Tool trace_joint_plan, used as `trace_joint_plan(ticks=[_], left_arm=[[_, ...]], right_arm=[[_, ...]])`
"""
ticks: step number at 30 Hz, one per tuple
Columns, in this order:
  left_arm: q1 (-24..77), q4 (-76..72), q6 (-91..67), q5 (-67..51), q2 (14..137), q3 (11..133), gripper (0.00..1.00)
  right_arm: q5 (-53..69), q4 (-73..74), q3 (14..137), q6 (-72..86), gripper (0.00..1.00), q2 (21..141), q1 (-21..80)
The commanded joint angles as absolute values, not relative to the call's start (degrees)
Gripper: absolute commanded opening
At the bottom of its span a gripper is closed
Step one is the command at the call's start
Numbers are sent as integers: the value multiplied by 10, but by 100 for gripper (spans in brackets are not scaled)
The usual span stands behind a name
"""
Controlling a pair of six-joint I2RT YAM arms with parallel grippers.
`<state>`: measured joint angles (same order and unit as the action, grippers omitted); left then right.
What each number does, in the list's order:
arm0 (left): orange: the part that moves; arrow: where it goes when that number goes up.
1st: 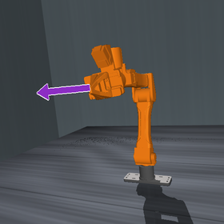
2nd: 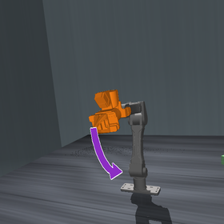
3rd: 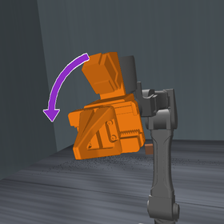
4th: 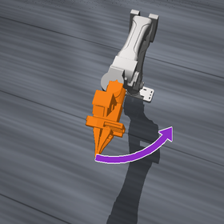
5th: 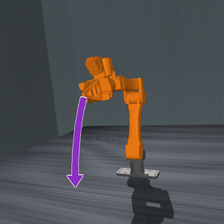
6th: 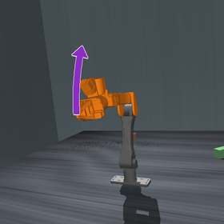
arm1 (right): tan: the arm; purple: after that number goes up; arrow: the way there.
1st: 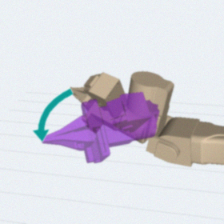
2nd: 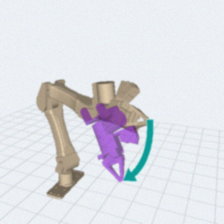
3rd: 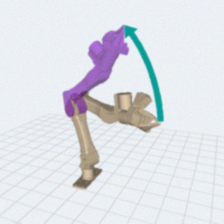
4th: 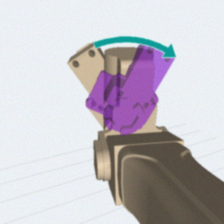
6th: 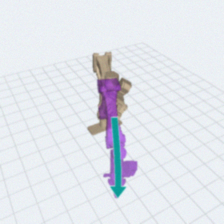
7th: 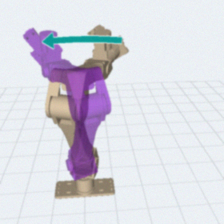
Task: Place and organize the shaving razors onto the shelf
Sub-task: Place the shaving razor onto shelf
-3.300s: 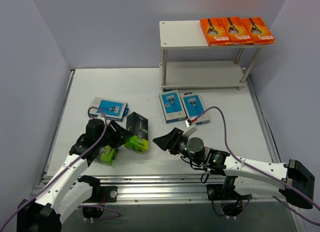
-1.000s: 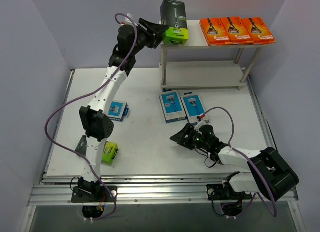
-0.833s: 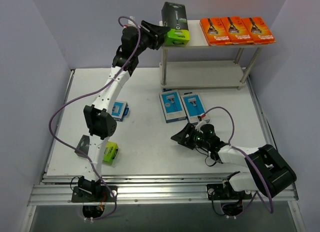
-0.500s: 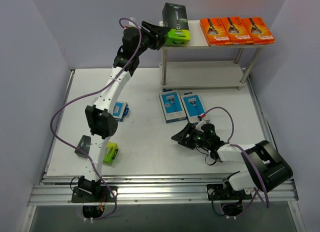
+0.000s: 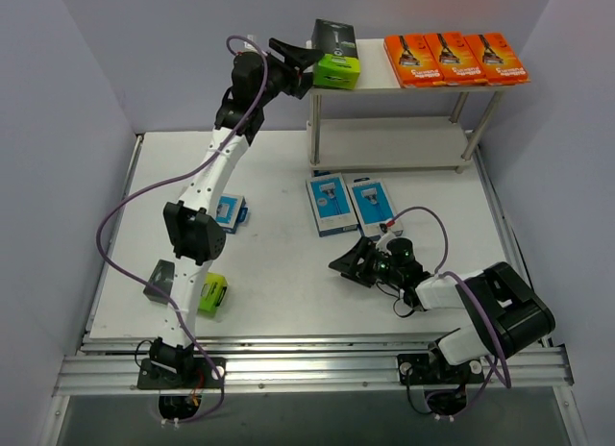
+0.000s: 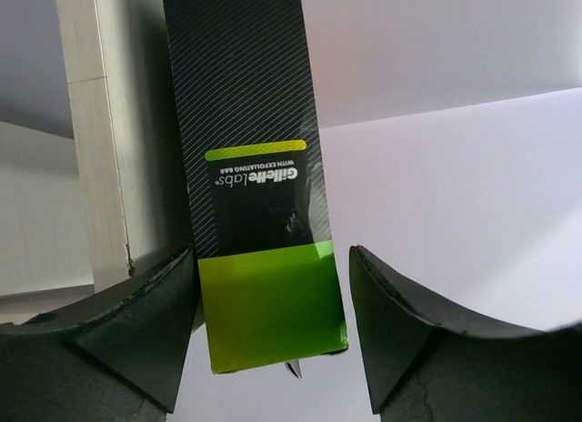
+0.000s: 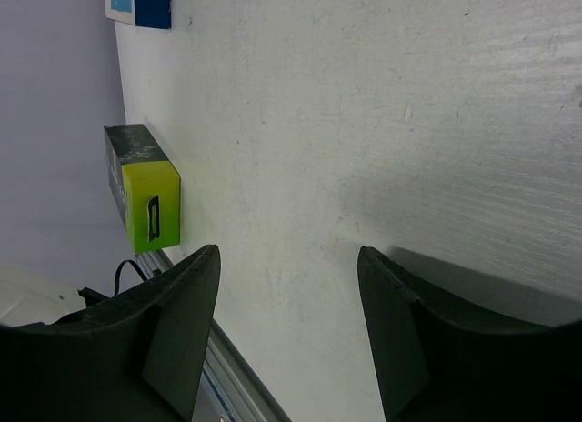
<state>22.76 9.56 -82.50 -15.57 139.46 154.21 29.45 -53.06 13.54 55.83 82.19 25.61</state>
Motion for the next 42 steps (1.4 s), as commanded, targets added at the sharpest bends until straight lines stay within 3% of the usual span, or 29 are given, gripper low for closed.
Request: trace_joint_plan(ticks=[1,3,6,22,40,42], left_arm=[[217,69,-839,-166,1383,1575,74],[217,69,-840,-170,1381,1574,81],[216,72,-838,-177,1379,1575,82],[214,231,-679,-217,1346,1589,84],[206,287,-585,-227,1343,1616,84],[206,288,-580,-229,1341,1617,95]], right_arm=[[308,-566,129,562,57,829,252],[308,-571,128,565,57,831,252],[307,-573,128,565,57,832,252],[309,-623,84,596,57,831,252],[298,-564,98,570,58,803,252],[298,-563,98,570,58,802,253]])
